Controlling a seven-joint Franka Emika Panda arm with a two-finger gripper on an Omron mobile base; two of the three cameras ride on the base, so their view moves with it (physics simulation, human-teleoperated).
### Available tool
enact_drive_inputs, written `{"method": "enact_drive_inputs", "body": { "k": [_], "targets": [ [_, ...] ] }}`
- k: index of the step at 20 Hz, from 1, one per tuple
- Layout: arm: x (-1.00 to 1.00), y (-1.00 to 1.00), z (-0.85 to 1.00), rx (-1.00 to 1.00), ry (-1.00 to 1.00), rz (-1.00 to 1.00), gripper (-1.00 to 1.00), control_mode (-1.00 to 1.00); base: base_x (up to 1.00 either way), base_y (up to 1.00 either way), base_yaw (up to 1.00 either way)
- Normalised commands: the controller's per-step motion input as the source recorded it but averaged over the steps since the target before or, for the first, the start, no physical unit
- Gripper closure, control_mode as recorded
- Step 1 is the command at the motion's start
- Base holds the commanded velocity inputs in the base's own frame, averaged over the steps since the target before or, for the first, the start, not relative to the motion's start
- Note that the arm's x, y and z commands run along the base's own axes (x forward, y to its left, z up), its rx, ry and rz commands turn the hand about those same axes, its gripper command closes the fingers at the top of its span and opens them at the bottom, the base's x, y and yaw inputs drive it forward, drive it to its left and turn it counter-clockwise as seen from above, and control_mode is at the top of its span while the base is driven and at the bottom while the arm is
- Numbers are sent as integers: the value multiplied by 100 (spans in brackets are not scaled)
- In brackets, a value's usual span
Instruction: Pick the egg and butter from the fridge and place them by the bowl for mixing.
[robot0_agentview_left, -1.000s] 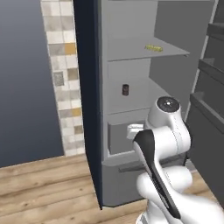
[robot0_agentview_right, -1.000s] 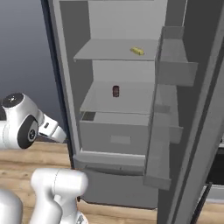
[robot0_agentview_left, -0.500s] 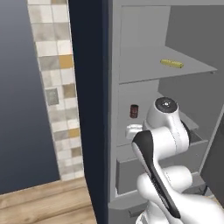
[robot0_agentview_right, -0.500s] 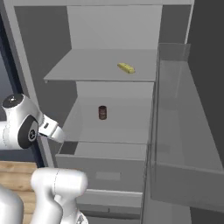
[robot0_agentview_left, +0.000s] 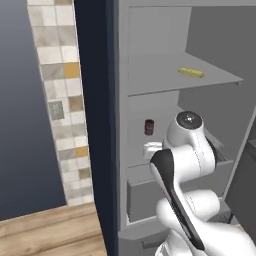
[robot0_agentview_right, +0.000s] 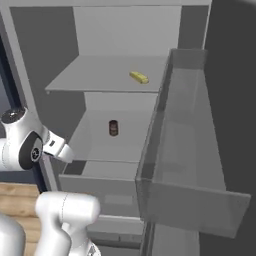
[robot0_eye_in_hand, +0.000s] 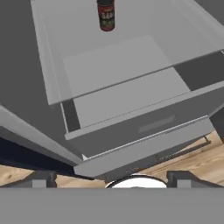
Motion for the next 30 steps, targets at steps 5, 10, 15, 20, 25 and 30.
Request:
{"method": "enact_drive_inputs", "body": {
  "k": [5,10,15,20,25,30],
  "targets": [
    [0,0,0,0,0,0,-100,100,-16,-46,1],
    [0,0,0,0,0,0,-100,100,47,-25,0],
    [0,0,0,0,0,0,-100,100,64,-36,-5],
    [0,-28,58,0,-2,-7,-100,-100,10,-16,-4],
    [-13,-38,100,-12,-11,-2,-100,-100,0,0,0],
    [-4,-27,98,-28,-14,7,-100,-100,0,0,0]
  ]
}}
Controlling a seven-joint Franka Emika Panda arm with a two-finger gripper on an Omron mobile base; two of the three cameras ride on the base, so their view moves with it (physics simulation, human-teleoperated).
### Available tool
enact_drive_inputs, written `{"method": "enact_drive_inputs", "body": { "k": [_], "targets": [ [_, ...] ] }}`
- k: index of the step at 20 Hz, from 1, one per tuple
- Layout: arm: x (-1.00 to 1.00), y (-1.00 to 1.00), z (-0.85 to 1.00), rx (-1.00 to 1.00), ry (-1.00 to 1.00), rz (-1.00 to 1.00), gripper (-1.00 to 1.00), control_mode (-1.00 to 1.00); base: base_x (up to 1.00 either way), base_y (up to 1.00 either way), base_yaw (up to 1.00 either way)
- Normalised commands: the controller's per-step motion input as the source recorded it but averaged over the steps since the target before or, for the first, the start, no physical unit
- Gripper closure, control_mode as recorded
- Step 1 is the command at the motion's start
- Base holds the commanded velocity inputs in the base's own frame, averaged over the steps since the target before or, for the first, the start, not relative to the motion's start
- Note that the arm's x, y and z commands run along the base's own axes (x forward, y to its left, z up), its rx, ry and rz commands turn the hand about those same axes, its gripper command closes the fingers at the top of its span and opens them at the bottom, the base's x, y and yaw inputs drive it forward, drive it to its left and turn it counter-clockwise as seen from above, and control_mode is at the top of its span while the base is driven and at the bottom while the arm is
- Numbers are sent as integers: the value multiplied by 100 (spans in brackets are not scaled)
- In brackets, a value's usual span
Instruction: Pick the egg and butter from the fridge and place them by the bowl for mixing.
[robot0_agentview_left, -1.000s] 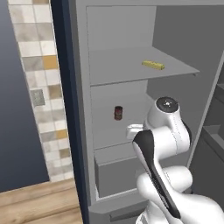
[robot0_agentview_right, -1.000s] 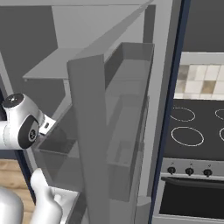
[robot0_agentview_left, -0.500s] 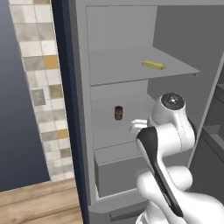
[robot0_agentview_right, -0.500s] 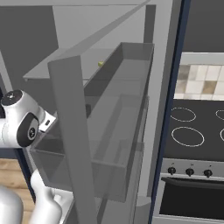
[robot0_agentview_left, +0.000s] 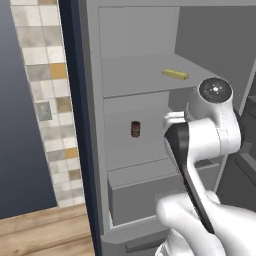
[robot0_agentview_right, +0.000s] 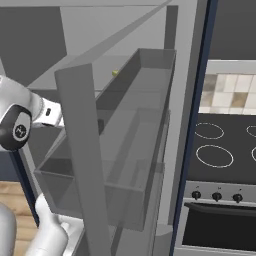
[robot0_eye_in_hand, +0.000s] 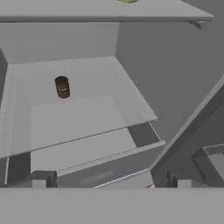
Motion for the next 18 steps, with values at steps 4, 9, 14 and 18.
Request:
{"method": "enact_drive_inputs", "body": {
  "k": [4,9,14,18],
  "targets": [
    [-10,-46,89,-31,-14,19,-100,-100,0,0,0],
    [-12,-61,78,-24,-13,29,-100,-100,0,0,0],
    [23,-58,14,-2,0,17,-100,-100,0,0,0],
    [65,-26,0,3,10,1,-100,-100,0,0,0]
  ]
}}
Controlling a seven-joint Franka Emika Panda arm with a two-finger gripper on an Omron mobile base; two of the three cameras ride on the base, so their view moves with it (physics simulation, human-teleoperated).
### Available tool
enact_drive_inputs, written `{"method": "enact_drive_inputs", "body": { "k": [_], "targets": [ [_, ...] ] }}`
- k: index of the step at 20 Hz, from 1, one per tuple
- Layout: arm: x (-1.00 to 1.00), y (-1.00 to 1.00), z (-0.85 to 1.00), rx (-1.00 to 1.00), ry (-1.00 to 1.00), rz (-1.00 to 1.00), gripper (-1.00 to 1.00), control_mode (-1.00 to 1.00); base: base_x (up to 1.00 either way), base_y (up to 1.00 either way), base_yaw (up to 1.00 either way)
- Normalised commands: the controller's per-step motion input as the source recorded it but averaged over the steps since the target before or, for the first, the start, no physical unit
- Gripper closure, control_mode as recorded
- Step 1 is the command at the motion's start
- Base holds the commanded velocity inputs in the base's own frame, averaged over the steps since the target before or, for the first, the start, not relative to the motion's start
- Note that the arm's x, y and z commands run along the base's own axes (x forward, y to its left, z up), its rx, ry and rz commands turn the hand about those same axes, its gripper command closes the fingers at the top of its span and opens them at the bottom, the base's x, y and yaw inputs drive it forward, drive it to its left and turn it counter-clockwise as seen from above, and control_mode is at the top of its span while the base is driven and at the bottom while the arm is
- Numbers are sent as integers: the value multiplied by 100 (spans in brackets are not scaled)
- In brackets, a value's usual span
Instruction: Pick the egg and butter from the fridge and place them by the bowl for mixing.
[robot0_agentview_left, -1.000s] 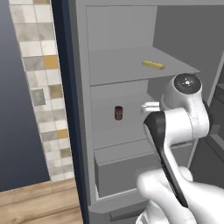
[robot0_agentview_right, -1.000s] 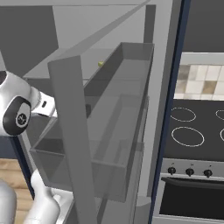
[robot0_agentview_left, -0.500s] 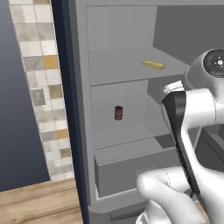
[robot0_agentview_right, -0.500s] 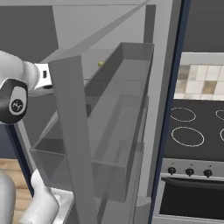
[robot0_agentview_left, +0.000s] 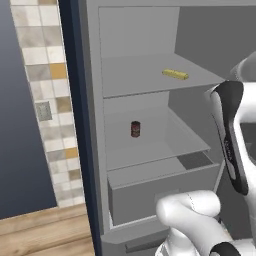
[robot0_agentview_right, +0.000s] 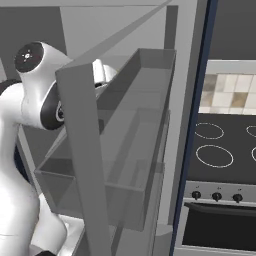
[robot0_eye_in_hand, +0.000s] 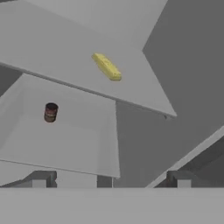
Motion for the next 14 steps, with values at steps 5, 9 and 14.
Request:
{"method": "enact_drive_inputs", "body": {
  "k": [5,9,14],
  "targets": [
    [95,-10,0,11,15,0,-100,-100,0,0,0],
    [100,-3,-3,7,8,1,-100,-100,0,0,0],
    [100,-2,-6,0,0,1,-100,-100,0,0,0]
  ]
}}
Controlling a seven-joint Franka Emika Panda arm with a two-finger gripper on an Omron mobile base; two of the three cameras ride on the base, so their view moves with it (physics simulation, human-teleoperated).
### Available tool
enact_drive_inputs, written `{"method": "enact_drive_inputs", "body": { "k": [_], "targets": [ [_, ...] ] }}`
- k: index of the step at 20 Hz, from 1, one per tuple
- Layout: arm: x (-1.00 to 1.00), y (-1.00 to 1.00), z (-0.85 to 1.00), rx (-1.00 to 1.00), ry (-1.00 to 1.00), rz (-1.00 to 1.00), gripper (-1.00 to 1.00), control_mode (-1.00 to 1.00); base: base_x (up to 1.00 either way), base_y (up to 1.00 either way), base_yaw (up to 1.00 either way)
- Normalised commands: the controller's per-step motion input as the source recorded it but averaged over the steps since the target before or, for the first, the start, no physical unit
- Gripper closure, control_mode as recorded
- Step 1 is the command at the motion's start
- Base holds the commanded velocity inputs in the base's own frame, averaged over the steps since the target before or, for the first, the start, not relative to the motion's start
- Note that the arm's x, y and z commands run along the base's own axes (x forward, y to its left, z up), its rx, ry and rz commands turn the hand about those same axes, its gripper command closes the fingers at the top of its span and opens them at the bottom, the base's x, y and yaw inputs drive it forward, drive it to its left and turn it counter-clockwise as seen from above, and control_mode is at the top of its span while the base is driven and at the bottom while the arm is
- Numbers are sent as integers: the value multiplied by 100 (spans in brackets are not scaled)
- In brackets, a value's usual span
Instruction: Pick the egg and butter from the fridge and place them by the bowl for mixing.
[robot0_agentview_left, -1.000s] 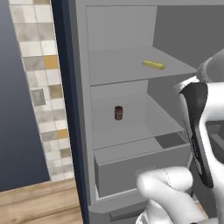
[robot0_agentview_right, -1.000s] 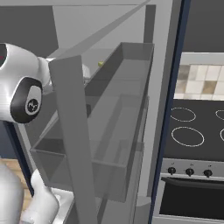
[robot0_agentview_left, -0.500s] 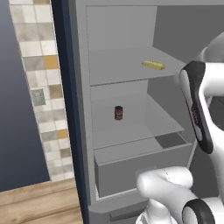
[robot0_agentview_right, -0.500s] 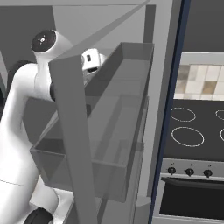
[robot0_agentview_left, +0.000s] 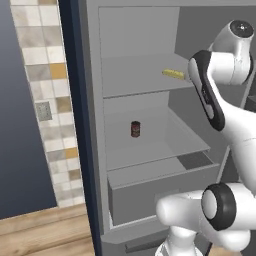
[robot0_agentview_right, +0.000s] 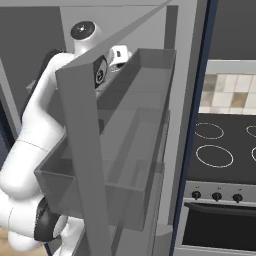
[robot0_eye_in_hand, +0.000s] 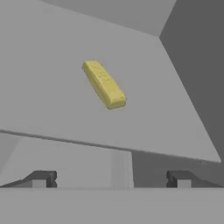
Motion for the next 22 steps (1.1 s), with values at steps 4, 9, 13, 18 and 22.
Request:
{"method": "enact_drive_inputs", "body": {
  "k": [4,9,13,18,22],
  "targets": [
    [100,0,-26,0,0,0,-100,-100,0,0,0],
    [100,0,-30,2,1,2,-100,-100,0,0,0],
    [73,0,-12,0,5,4,-100,-100,0,0,0],
    [51,0,-4,0,9,4,-100,-100,0,0,0],
    [25,0,-20,2,15,5,-100,-100,0,0,0]
  ]
}}
